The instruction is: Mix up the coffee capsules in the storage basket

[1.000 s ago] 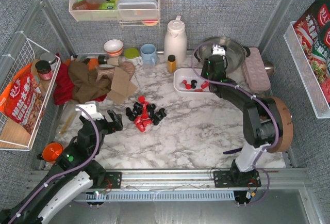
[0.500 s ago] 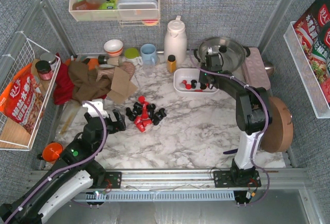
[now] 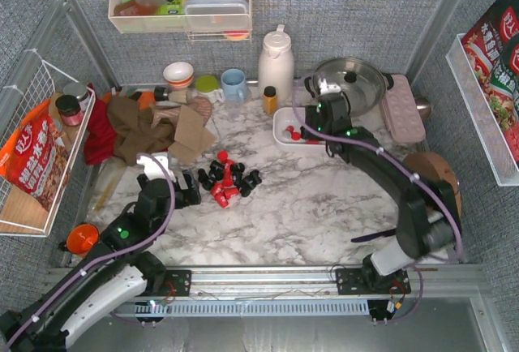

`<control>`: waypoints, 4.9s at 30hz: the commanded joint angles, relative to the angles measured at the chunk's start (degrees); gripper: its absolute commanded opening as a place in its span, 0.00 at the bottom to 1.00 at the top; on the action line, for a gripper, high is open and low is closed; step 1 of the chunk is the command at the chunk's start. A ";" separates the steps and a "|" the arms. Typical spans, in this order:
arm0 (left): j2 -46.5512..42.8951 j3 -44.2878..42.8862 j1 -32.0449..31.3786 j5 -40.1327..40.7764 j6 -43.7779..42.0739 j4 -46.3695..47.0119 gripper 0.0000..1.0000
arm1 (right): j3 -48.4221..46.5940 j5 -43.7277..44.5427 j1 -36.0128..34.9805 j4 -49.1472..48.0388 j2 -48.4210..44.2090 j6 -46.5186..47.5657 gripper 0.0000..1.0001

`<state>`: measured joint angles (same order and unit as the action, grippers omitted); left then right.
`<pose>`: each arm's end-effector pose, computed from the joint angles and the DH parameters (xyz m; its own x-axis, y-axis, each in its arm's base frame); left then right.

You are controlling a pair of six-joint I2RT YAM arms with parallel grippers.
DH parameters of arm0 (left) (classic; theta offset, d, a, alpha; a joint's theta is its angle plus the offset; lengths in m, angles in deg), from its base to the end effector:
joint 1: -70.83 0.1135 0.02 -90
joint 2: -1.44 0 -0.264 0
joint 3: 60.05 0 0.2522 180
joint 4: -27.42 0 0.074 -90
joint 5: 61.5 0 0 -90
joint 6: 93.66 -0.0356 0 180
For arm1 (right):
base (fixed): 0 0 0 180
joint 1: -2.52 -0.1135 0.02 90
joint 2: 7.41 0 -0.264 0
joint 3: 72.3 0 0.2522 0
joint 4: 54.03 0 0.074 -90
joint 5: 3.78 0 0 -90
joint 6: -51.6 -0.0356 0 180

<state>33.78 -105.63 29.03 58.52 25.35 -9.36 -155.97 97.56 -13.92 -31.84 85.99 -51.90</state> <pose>0.1152 -0.0791 0.2706 -0.3744 -0.2285 -0.8987 0.0613 0.9609 -0.2699 0.3632 0.0999 0.2768 -0.5205 0.0851 -0.8496 0.0042 0.9953 0.0971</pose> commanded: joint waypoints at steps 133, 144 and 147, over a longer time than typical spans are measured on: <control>40.70 12.33 -24.05 -26.26 -36.65 85.72 0.39 | 13.77 -22.27 -25.39 13.94 -32.15 -5.91 0.63; 44.03 9.21 -27.74 -25.26 -39.36 87.01 0.39 | 16.85 -23.38 -26.37 12.77 -32.35 -6.98 0.63; 43.89 8.89 -28.13 -24.44 -39.67 87.02 0.39 | 17.15 -23.70 -26.37 13.13 -32.87 -6.86 0.61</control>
<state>77.71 -96.12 1.29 33.06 -13.07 74.22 -139.10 74.78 -40.20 -17.76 53.84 -58.17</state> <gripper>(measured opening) 0.411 0.627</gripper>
